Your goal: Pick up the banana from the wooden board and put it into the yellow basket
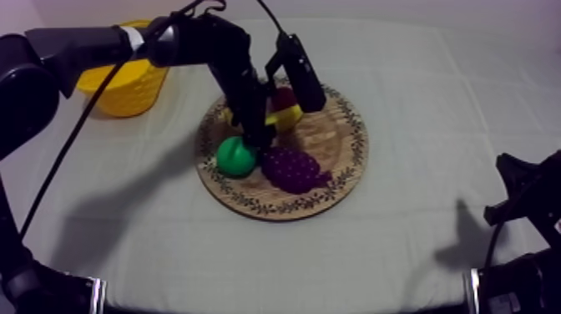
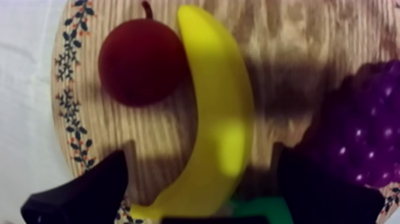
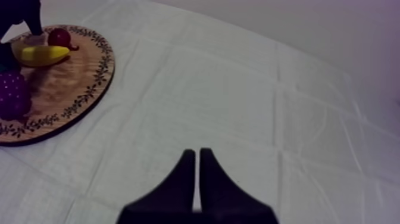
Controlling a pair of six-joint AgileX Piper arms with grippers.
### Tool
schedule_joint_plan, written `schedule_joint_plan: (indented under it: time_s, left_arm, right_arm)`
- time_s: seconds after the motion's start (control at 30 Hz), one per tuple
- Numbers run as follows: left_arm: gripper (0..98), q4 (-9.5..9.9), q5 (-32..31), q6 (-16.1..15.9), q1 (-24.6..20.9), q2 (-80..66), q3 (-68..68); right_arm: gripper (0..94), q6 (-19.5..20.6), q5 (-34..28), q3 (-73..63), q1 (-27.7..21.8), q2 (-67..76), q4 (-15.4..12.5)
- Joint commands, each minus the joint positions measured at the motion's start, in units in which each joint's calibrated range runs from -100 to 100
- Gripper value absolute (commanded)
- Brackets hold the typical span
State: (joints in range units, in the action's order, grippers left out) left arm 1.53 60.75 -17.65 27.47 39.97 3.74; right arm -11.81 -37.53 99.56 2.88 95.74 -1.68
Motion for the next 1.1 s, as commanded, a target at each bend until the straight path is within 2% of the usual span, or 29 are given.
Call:
schedule_joint_plan:
  time_s: [0.0,0.43,1.07]
  left_arm:
    - [93.7,-0.09,0.20,-0.04,-0.03,0.59,0.68]
    - [90.8,-1.21,4.15,-0.64,-0.58,6.31,6.96]
    - [71.9,-1.84,4.39,-0.18,-1.23,7.04,7.80]
  right_arm:
    - [0.5,0.01,-0.05,0.00,0.02,0.01,0.00]
    - [0.5,0.01,-0.05,0.00,0.08,0.01,0.00]
    - [0.5,0.01,-0.05,0.00,0.19,0.01,0.00]
